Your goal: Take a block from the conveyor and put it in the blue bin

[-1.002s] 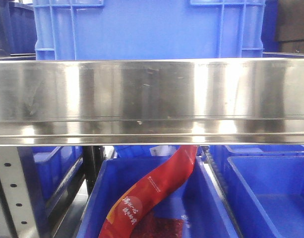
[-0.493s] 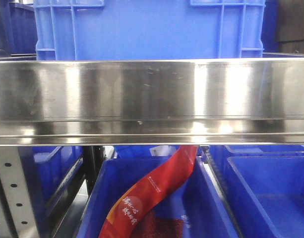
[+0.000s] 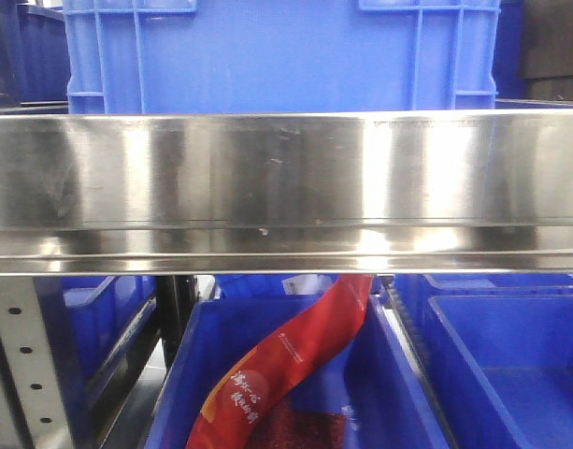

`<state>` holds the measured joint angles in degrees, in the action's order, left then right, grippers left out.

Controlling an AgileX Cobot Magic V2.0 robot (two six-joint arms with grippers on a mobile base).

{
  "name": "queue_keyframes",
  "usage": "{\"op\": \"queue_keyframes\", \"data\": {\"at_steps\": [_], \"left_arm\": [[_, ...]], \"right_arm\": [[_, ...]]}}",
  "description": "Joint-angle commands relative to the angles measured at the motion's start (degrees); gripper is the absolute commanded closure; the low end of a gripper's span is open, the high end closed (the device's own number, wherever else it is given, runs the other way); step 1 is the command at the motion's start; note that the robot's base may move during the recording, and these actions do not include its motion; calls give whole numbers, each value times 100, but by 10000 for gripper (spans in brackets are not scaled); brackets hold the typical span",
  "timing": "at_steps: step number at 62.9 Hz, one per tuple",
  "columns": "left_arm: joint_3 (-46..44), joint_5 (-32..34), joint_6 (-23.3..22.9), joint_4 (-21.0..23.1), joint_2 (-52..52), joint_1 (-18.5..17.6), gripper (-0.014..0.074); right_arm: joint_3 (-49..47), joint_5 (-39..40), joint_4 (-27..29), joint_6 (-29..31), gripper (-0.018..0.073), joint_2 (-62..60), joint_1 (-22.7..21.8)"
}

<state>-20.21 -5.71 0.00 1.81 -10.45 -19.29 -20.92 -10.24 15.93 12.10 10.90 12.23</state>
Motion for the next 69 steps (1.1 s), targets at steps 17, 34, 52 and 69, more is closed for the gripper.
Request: {"op": "queue_keyframes", "data": {"at_steps": [17,34,52,69], "left_arm": [[16,118,0,29,37,30,707],[16,118,0,29,37,30,707],[16,118,0,29,37,30,707],[16,118,0,29,44,30,707]], "right_arm": [[65,227,-43,10,727,-100,-18],[971,1299,-413,-248,727,-584,-403],[1988,1356,-413,-270,727,-1081,-919],[2092,986,-1343,-724,727,-1090,-909]]}}
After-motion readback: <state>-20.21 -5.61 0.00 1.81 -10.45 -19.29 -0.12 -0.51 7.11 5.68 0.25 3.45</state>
